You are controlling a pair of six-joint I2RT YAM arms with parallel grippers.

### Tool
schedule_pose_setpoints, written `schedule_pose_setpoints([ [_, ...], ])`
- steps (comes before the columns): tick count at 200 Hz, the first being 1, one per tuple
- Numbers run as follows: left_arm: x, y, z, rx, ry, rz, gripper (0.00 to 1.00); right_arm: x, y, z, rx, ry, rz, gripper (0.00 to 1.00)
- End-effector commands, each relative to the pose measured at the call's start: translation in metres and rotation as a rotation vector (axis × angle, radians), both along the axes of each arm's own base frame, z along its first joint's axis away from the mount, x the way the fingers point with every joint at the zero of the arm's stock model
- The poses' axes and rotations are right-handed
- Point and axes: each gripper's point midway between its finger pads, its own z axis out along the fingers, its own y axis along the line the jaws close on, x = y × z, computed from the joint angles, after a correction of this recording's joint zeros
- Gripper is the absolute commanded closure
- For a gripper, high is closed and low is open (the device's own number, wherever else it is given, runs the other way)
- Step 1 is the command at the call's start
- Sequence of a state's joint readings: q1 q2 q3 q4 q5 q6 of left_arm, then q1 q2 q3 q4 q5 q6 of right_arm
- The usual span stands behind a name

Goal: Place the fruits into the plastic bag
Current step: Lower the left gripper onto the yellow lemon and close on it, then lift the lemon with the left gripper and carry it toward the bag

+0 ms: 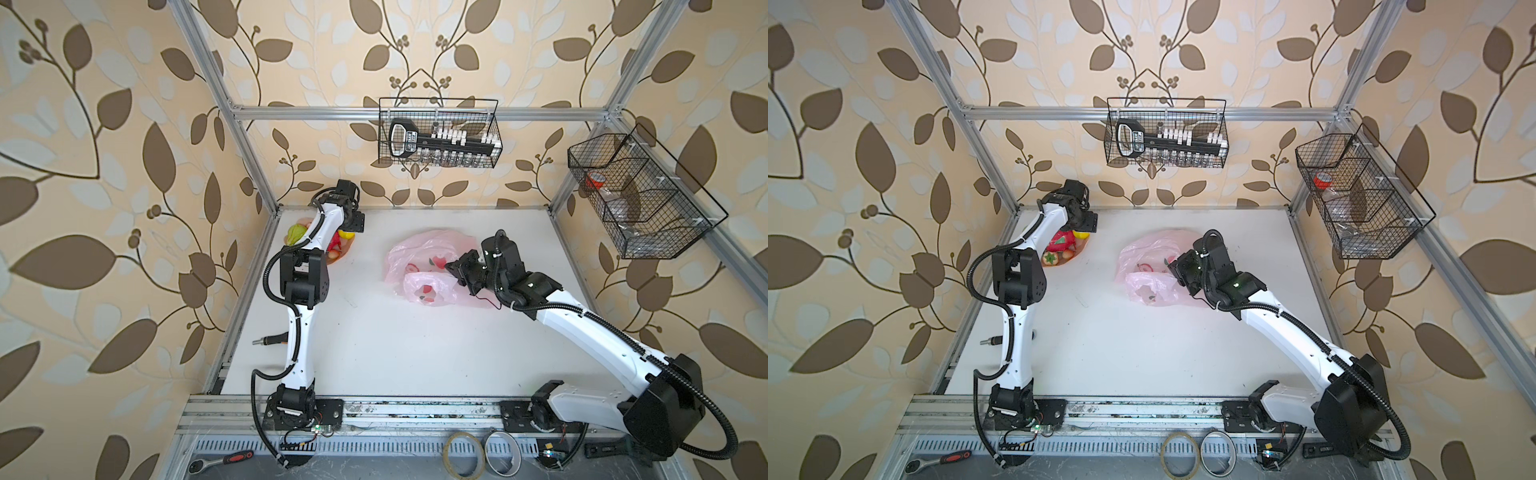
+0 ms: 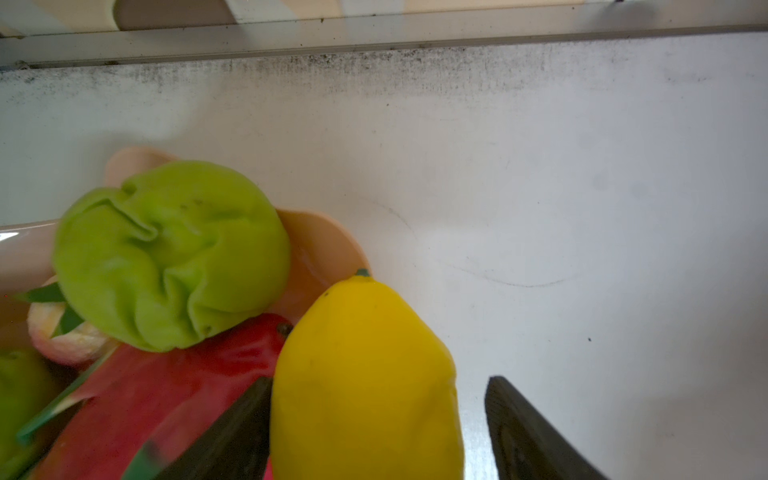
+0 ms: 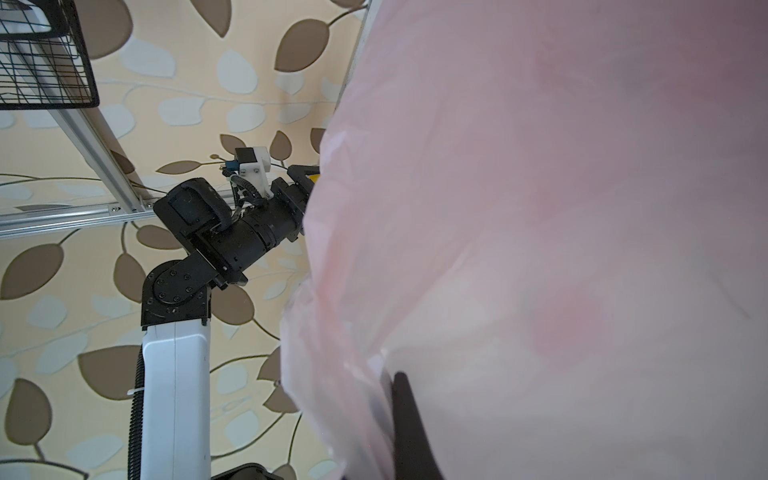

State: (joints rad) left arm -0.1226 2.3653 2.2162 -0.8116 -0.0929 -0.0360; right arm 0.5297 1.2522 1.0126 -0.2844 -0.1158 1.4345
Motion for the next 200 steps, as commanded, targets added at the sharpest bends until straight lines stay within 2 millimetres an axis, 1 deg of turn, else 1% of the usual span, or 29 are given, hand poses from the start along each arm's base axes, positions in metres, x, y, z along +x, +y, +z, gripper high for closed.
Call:
schedule_pose_setpoints([
  [1,0.000,0.003,0.010,-0.019,-0.017,0.004,0.27,0.001,-0.003,0.013,0.011,-0.021,-0.015,1.00],
  [12,-0.001,0.002,0.010,-0.019,-0.018,0.002,0.29,0.001,-0.003,0.012,0.008,-0.020,-0.017,1.00],
  [35,-0.002,0.003,0.011,-0.023,-0.018,0.001,0.40,0.001,-0.004,0.014,0.010,-0.022,-0.022,1.00],
  [49,-0.002,0.005,0.015,-0.031,-0.026,0.005,0.44,0.001,-0.004,0.014,0.011,-0.025,-0.023,1.00],
  [73,-0.003,0.006,0.027,-0.046,-0.054,0.012,0.47,0.001,-0.004,0.016,0.013,-0.029,-0.023,1.00],
  [98,-0.006,0.005,0.046,-0.080,-0.089,0.011,0.51,0.000,-0.006,0.016,0.009,-0.030,-0.028,1.00],
  [105,-0.007,0.004,0.052,-0.087,-0.102,0.009,0.51,0.000,-0.006,0.016,0.008,-0.029,-0.028,1.00],
  [124,-0.012,0.004,0.060,-0.094,-0.113,0.003,0.51,0.000,-0.007,0.016,0.007,-0.029,-0.032,1.00],
  [145,-0.018,0.002,0.074,-0.114,-0.131,-0.005,0.51,0.001,-0.007,0.017,0.007,-0.036,-0.036,1.00],
  [152,-0.020,0.002,0.080,-0.122,-0.143,-0.009,0.51,0.001,-0.007,0.017,0.007,-0.034,-0.037,1.00],
  [162,-0.021,0.000,0.093,-0.136,-0.171,-0.012,0.51,0.001,-0.007,0.017,0.010,-0.036,-0.036,1.00],
  [164,-0.025,0.000,0.086,-0.137,-0.152,-0.013,0.51,0.000,-0.007,0.017,0.010,-0.037,-0.034,1.00],
  [167,-0.027,0.000,0.084,-0.139,-0.147,-0.014,0.51,0.001,-0.007,0.017,0.012,-0.036,-0.037,1.00],
  [200,-0.035,-0.003,0.106,-0.189,-0.179,-0.022,0.52,0.000,-0.008,0.017,0.011,-0.038,-0.037,1.00],
])
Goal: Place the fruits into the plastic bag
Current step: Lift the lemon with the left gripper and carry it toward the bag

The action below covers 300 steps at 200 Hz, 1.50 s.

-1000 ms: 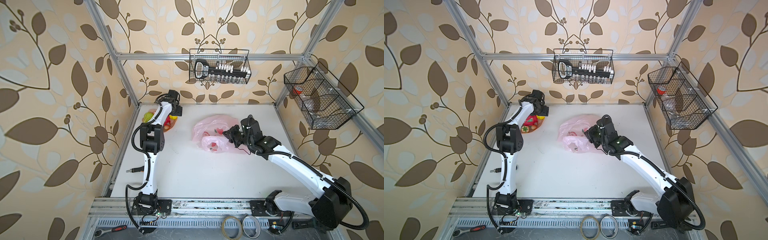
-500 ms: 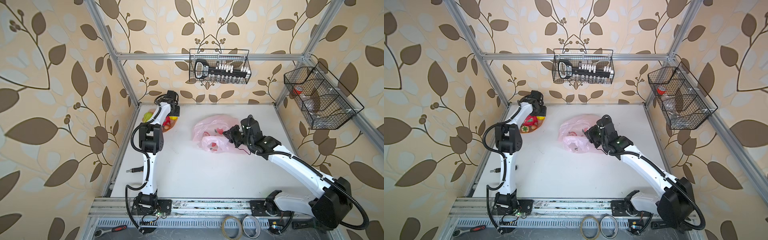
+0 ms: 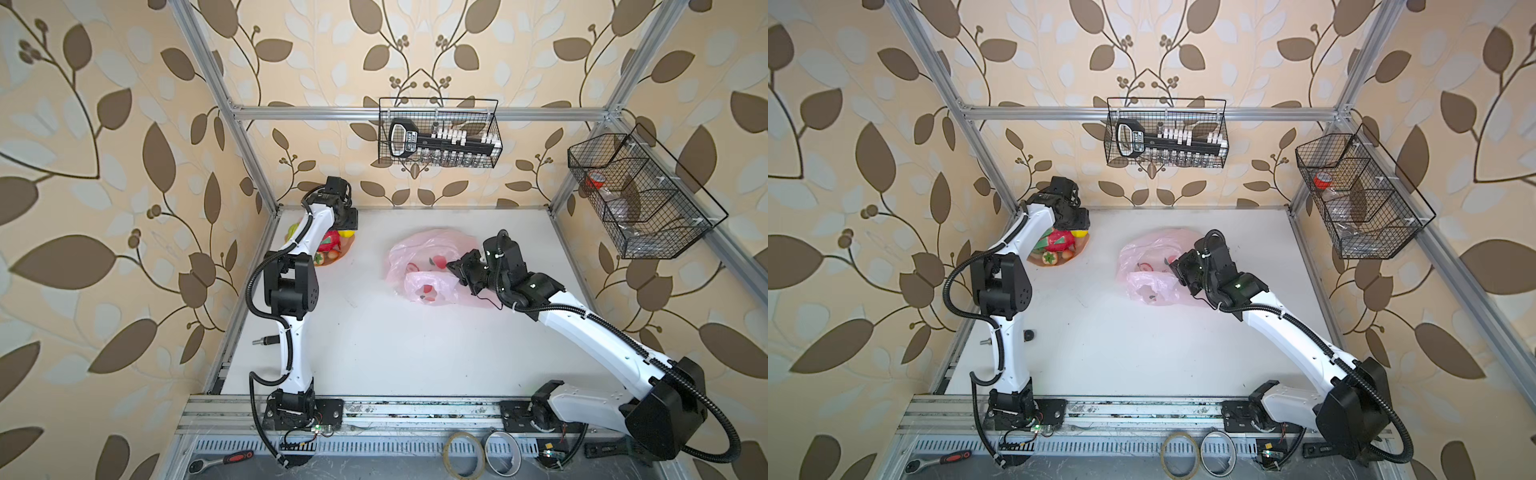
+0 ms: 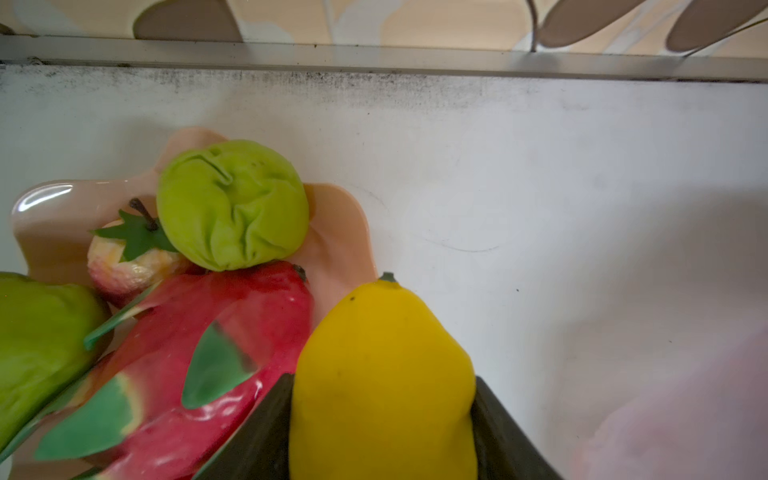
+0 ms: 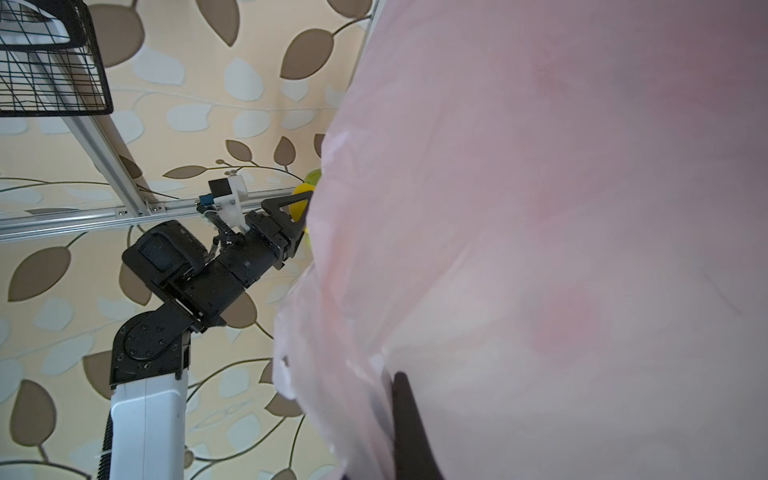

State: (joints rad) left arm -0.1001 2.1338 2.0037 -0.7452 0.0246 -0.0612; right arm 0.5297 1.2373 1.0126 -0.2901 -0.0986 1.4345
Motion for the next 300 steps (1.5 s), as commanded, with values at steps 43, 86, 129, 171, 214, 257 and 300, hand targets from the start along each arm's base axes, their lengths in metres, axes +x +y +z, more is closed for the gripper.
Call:
schedule_pose_setpoints([
  [43,-0.018,-0.011,0.064,-0.162,-0.111,-0.050,0.52,-0.002,-0.004,0.011,0.017,-0.021,-0.020,1.00],
  [86,-0.042,-0.021,0.078,-0.264,-0.128,-0.104,0.53,-0.003,-0.005,0.010,0.017,-0.023,-0.022,1.00],
  [129,-0.077,-0.042,0.084,-0.381,-0.106,-0.192,0.53,-0.003,-0.004,0.010,0.022,-0.020,-0.014,1.00],
  [171,-0.117,-0.058,0.078,-0.513,-0.067,-0.207,0.56,-0.002,-0.002,0.010,0.025,-0.020,-0.009,1.00],
  [214,-0.166,-0.072,0.073,-0.603,-0.045,-0.228,0.56,-0.001,0.000,0.009,0.029,-0.021,-0.004,1.00],
  [257,-0.221,-0.096,0.047,-0.590,0.009,-0.297,0.56,0.001,0.005,0.007,0.035,-0.015,0.009,1.00],
  [300,-0.253,-0.121,0.038,-0.585,0.031,-0.378,0.56,0.003,0.011,0.007,0.036,-0.014,0.020,1.00],
])
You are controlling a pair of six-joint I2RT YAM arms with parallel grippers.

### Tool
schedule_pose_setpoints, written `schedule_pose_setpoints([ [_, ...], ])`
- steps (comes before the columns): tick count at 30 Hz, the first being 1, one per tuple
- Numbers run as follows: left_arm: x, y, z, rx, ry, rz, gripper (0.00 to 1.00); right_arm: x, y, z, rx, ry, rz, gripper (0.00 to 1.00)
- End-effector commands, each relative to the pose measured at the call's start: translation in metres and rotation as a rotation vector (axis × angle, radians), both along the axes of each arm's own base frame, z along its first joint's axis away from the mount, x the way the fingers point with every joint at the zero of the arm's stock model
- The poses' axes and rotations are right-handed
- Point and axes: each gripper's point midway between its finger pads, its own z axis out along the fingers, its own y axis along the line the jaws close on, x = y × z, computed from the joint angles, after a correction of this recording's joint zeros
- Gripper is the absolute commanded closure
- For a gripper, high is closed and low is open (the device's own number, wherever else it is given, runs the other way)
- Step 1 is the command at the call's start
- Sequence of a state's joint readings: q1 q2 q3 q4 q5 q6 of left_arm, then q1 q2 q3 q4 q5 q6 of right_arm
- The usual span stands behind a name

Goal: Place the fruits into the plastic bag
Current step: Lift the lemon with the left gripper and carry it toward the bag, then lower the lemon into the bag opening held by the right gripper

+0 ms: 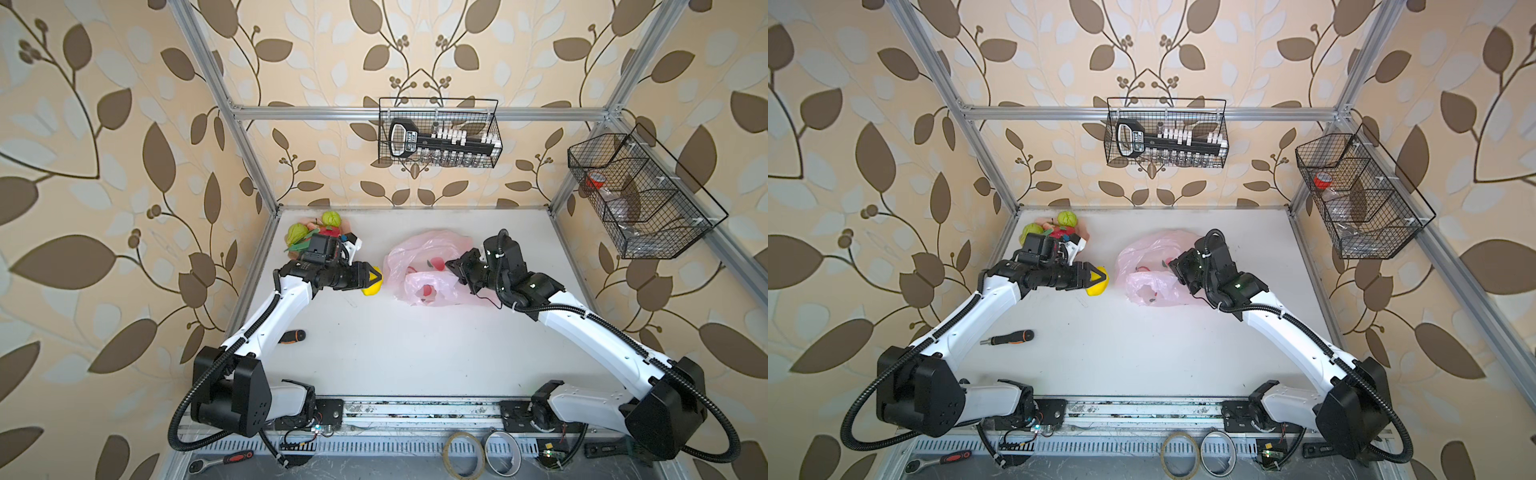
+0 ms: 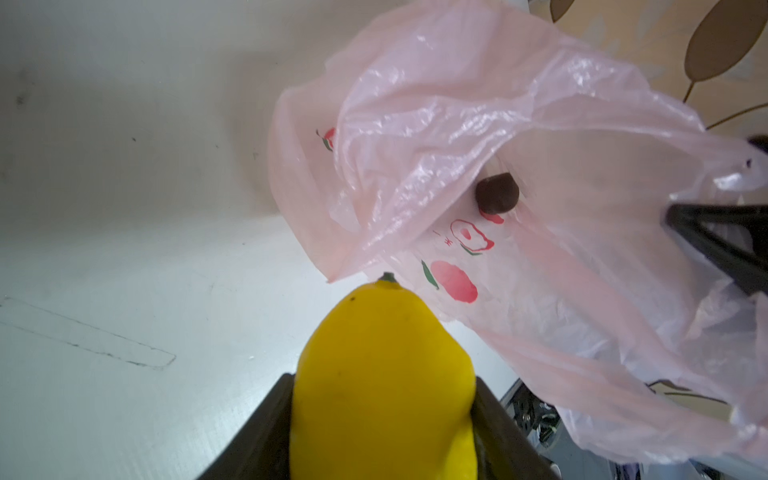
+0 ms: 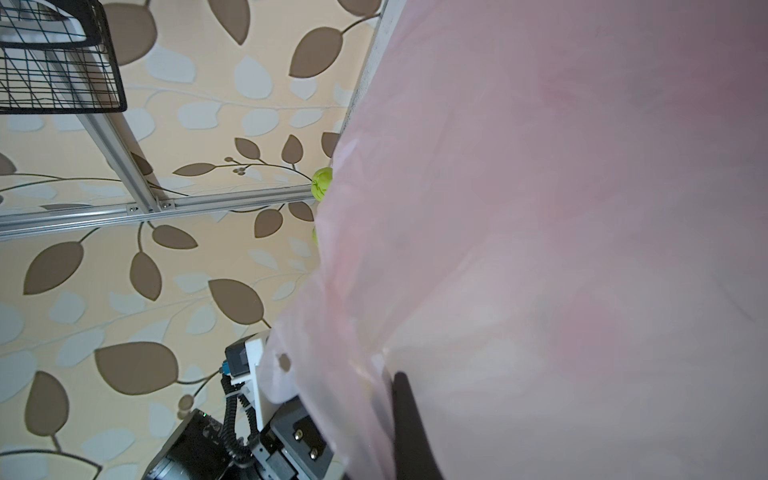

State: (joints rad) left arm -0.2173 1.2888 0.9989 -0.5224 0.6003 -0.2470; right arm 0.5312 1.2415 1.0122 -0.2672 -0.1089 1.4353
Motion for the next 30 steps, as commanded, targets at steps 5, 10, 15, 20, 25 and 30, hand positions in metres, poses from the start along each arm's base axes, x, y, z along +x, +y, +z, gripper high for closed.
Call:
schedule_pose_setpoints([
  [5,-0.016,-0.029,0.017,-0.037,-0.087,-0.106,0.56,0.001,0.009,0.003,0.022,0.000,0.013,1.00],
  [10,-0.012,-0.041,0.017,-0.023,-0.110,-0.137,0.57,0.000,0.012,0.005,0.021,-0.004,0.019,1.00],
  [15,0.003,-0.049,0.020,0.041,-0.155,-0.166,0.57,-0.001,0.014,0.005,0.019,-0.006,0.021,1.00],
  [20,0.007,-0.070,0.018,0.127,-0.232,-0.278,0.56,-0.001,0.015,0.004,0.016,-0.005,0.024,1.00],
  [25,0.007,-0.089,0.015,0.185,-0.297,-0.384,0.57,-0.003,0.016,0.004,0.015,-0.004,0.020,1.00],
  [30,-0.003,-0.112,0.004,0.240,-0.325,-0.490,0.57,0.000,0.020,0.009,0.021,-0.015,0.023,1.00],
])
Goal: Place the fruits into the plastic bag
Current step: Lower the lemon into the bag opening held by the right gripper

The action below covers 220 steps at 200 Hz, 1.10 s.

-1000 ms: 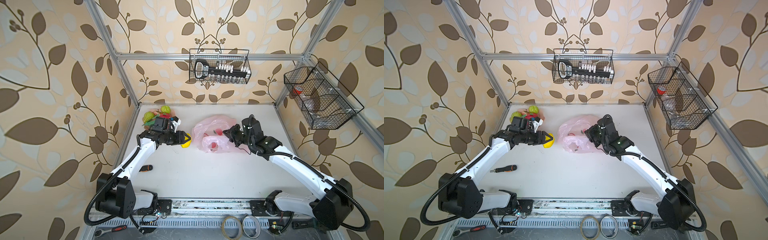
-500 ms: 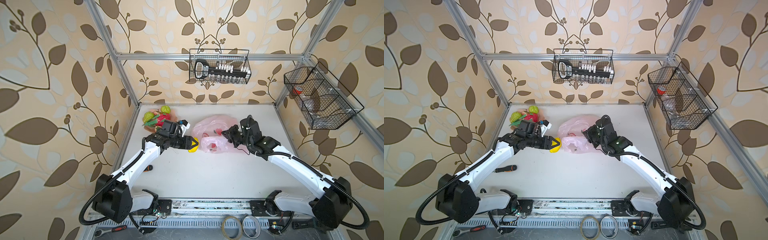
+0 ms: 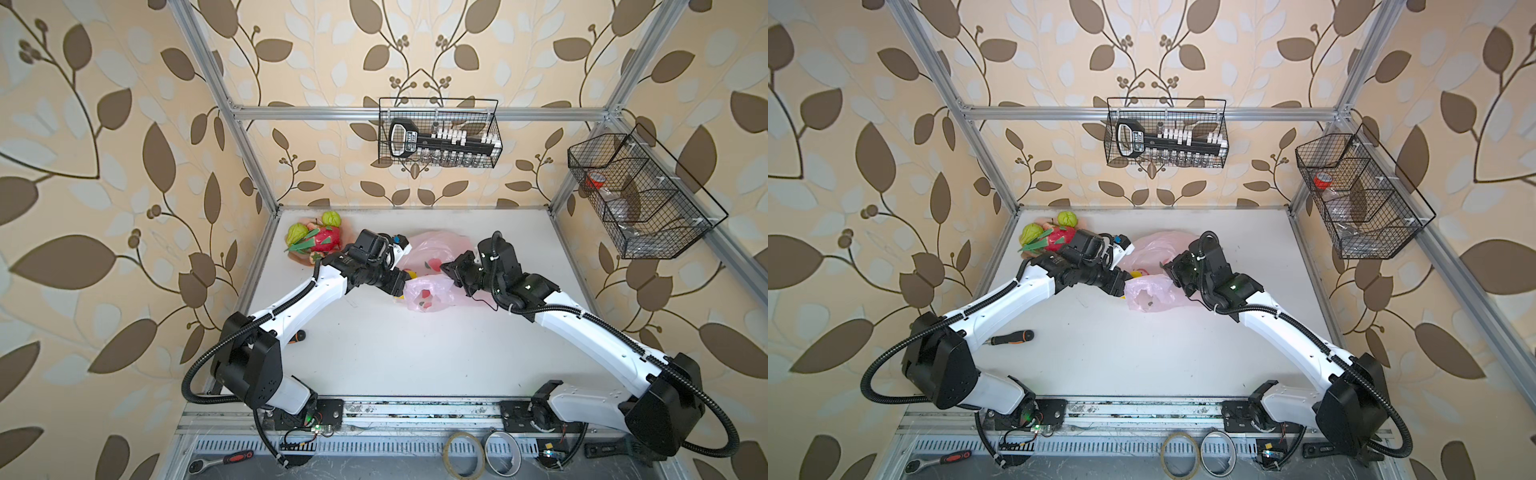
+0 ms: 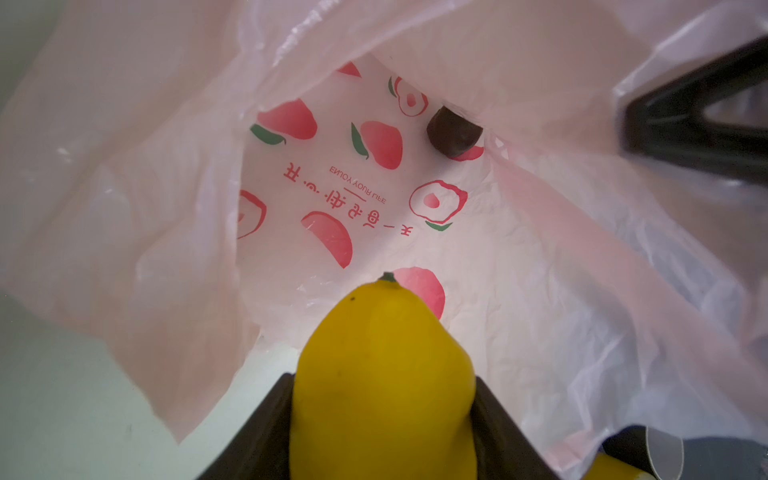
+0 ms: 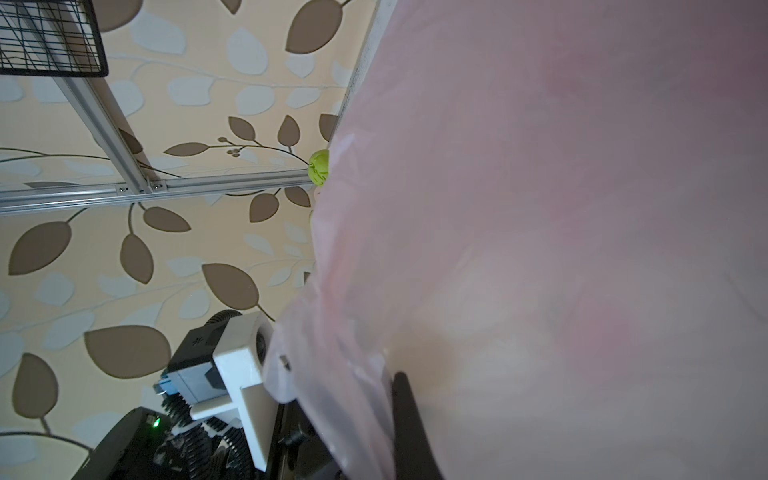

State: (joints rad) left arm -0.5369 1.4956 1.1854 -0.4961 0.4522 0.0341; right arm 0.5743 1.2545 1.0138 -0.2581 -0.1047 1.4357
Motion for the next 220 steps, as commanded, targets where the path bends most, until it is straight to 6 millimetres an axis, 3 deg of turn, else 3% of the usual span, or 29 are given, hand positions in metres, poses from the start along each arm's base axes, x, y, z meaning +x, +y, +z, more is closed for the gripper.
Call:
schedule_pose_setpoints([
  [1,-0.001,-0.014,0.005,0.047,-0.092,-0.089,0.57,0.006,0.005,0.013,0.025,-0.019,-0.016,1.00],
  [109,-0.011,-0.026,-0.045,0.186,-0.079,-0.161,0.60,0.005,0.006,0.013,0.035,-0.012,-0.023,1.00],
  [220,0.028,-0.059,-0.069,0.165,0.014,-0.095,0.57,0.002,0.013,0.013,0.047,-0.007,-0.015,1.00],
])
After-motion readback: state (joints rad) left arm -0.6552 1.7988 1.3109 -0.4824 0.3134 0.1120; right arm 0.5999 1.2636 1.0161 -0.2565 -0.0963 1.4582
